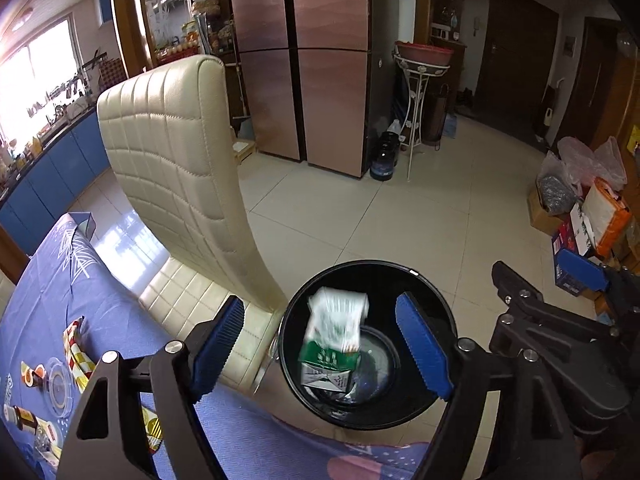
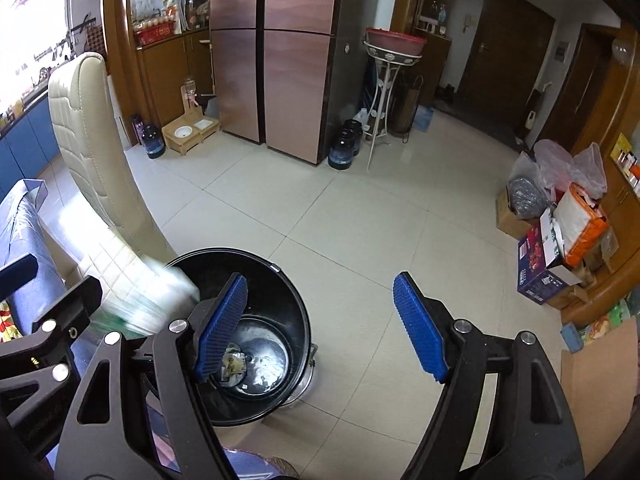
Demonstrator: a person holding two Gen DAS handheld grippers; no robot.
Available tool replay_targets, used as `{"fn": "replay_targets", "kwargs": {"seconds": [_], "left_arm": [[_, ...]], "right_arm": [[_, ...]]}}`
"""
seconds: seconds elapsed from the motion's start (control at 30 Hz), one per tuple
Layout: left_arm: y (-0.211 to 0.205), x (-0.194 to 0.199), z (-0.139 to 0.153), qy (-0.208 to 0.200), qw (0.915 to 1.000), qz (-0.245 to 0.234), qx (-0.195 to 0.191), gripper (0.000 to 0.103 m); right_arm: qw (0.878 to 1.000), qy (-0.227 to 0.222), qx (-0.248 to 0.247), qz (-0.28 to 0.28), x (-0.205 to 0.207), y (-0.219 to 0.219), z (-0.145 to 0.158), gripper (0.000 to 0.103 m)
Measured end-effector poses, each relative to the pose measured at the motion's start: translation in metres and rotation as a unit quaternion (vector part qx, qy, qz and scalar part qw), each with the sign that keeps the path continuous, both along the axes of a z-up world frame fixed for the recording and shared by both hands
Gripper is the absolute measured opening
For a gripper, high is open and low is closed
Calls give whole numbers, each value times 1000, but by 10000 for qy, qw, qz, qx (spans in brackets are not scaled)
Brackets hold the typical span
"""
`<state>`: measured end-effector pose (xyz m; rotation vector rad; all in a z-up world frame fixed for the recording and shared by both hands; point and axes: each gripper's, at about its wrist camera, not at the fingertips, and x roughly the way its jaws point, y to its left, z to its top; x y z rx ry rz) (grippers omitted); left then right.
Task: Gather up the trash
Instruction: 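Carry both items to the black bin and release them inside, then grasp the red-gold candy wrapper with the right tool while the left tool grasps the blue paper cup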
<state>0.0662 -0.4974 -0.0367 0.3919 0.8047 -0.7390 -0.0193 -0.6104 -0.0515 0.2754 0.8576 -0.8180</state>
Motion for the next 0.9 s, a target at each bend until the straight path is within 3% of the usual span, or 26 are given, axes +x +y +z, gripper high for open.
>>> {"fn": "replay_targets", "kwargs": {"seconds": [0.2, 0.43, 0.9], "left_arm": [[8, 6, -2, 35, 9998, 194, 87, 76], [55, 27, 1, 163, 9962, 859, 51, 76], [186, 48, 3, 200, 9739, 2260, 60, 76]], "right_arm": [[9999, -61, 84, 110, -1, 3, 1, 76], [9973, -178, 93, 702, 21, 34, 10, 76], [9766, -223, 71, 2140, 80, 147, 17, 76]]}}
